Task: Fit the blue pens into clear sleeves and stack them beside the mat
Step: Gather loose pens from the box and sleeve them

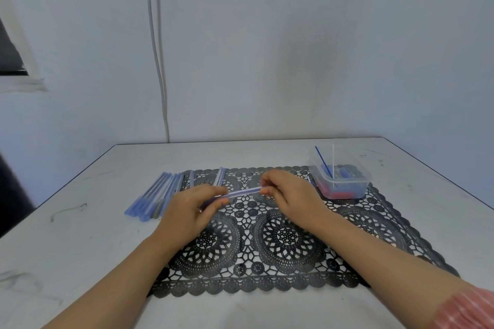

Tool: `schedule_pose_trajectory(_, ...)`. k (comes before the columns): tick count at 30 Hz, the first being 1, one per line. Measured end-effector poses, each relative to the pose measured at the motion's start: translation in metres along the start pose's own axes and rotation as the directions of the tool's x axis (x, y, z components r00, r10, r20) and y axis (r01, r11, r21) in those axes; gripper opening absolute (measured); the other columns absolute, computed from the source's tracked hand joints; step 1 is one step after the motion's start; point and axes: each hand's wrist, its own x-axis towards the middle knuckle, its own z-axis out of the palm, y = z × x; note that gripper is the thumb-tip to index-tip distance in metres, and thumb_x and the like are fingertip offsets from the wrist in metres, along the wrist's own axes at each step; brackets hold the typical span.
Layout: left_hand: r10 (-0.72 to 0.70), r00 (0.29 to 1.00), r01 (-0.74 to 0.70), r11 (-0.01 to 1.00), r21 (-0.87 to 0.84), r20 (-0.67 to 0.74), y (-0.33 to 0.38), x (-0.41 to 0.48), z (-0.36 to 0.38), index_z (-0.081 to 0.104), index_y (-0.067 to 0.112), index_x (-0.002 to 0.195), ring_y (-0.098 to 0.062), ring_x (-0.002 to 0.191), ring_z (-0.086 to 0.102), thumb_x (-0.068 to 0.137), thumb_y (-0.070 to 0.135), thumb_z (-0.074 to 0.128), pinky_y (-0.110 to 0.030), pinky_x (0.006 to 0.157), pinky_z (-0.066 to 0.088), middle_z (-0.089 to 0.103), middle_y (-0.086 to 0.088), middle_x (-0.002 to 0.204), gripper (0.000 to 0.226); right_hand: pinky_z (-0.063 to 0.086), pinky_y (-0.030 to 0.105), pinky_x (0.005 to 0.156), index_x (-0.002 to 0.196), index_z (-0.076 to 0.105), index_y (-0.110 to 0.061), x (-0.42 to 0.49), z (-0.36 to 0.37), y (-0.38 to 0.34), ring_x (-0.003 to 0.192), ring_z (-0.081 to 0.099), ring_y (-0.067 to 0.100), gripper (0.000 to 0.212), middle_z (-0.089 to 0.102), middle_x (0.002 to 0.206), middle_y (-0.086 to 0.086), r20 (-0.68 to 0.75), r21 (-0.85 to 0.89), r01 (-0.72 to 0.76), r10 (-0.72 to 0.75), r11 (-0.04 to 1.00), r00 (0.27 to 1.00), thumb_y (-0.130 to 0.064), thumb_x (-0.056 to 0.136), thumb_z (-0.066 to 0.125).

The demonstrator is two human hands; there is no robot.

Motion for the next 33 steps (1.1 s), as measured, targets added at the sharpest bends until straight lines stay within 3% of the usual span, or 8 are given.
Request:
schedule_pose_trajectory(6, 0.035, 0.999, -0.035, 0.999, 0.034, -0.019, 0.003, 0.001, 0.0, 0.071, 0.021, 0.102, 0.002, 0.07, 0.062, 0.09, 0.058, 0.043, -0.017, 0.064, 0.05, 0.068, 0.015, 0.083, 0.048, 0.045, 0.023, 0.061, 0.088, 0.061, -0.015, 0.001, 0.002, -0.002, 0.067, 0.05, 0.004, 0.033, 0.053, 0.077, -0.017, -0.042, -0.007, 0.006, -0.006, 1.0, 0.999, -0.039, 0.088, 0.039)
schedule_pose_trajectory(10, 0.059, 0.998, -0.057, 0.995, 0.076, -0.021, 0.005, 0.002, 0.001, 0.072, 0.017, 0.103, 0.001, 0.063, 0.058, 0.092, 0.055, 0.042, -0.016, 0.059, 0.049, 0.065, 0.013, 0.076, 0.05, 0.042, 0.025, 0.06, 0.085, 0.066, -0.012, 0.001, 0.005, 0.0, 0.066, 0.047, 0.004, 0.012, 0.059, 0.074, -0.011, -0.031, -0.073, 0.01, -0.012, 0.997, 0.999, -0.015, 0.09, 0.055)
schedule_pose_trajectory(16, 0.065, 0.997, -0.069, 0.987, 0.143, 0.031, 0.005, 0.002, -0.002, 0.073, 0.018, 0.102, 0.001, 0.064, 0.055, 0.092, 0.049, 0.045, -0.012, 0.061, 0.046, 0.064, 0.013, 0.075, 0.042, 0.045, 0.03, 0.065, 0.081, 0.062, -0.014, 0.003, 0.001, -0.007, 0.068, 0.054, 0.017, 0.023, 0.06, 0.071, -0.003, 0.155, -0.006, -0.176, 0.174, 0.984, 0.972, -0.023, 0.095, 0.047)
schedule_pose_trajectory(19, -0.02, 0.997, 0.012, 0.993, 0.116, 0.068, 0.003, 0.001, -0.001, 0.071, 0.02, 0.101, 0.0, 0.068, 0.058, 0.089, 0.044, 0.052, -0.014, 0.064, 0.048, 0.064, 0.017, 0.078, 0.033, 0.045, 0.028, 0.069, 0.099, 0.067, -0.017, 0.002, 0.003, -0.01, 0.074, 0.058, 0.017, 0.02, 0.066, 0.083, 0.001, 0.158, 0.142, -0.304, 0.282, 0.942, 0.946, -0.027, 0.095, 0.05)
schedule_pose_trajectory(22, -0.194, 0.981, 0.195, 0.979, 0.057, -0.016, 0.001, 0.0, -0.001, 0.068, 0.015, 0.107, -0.006, 0.073, 0.057, 0.09, 0.018, 0.06, -0.012, 0.062, 0.045, 0.063, 0.012, 0.078, 0.019, 0.039, 0.024, 0.094, 0.137, 0.042, -0.017, -0.002, 0.009, -0.009, 0.11, 0.051, 0.014, 0.047, 0.055, 0.124, 0.003, 0.246, 0.017, -0.288, 0.275, 0.957, 0.929, -0.036, 0.095, 0.048)
schedule_pose_trajectory(26, -0.319, 0.944, 0.326, 0.942, 0.08, -0.086, -0.004, 0.002, -0.003, 0.06, 0.009, 0.123, -0.004, 0.082, 0.057, 0.09, 0.0, 0.053, -0.003, 0.072, 0.037, 0.063, 0.0, 0.099, 0.034, 0.014, 0.027, 0.113, 0.15, 0.005, -0.017, -0.007, 0.015, -0.007, 0.141, 0.014, 0.014, 0.073, 0.013, 0.155, 0.001, 0.429, -0.132, -0.185, 0.224, 0.974, 0.875, -0.048, 0.094, 0.041)
schedule_pose_trajectory(30, -0.385, 0.915, 0.401, 0.897, 0.187, -0.116, -0.011, 0.002, -0.002, 0.054, 0.004, 0.129, -0.024, 0.118, 0.051, 0.089, -0.007, 0.049, -0.022, 0.098, 0.036, 0.051, -0.011, 0.133, 0.042, 0.01, 0.026, 0.116, 0.149, 0.003, -0.016, -0.008, 0.017, -0.007, 0.142, 0.007, 0.012, 0.071, 0.007, 0.157, 0.001, 0.469, -0.176, -0.121, 0.191, 0.977, 0.862, -0.048, 0.096, 0.037)
schedule_pose_trajectory(33, -0.482, 0.868, 0.496, 0.843, 0.207, -0.117, -0.011, 0.004, -0.005, 0.052, 0.002, 0.131, -0.024, 0.133, 0.037, 0.091, -0.007, 0.045, -0.02, 0.105, 0.023, 0.04, -0.012, 0.144, 0.042, 0.01, 0.026, 0.115, 0.149, 0.008, -0.016, -0.008, 0.018, -0.006, 0.142, 0.007, 0.012, 0.068, 0.007, 0.156, 0.0, 0.48, -0.193, -0.113, 0.195, 0.975, 0.855, -0.049, 0.096, 0.035)
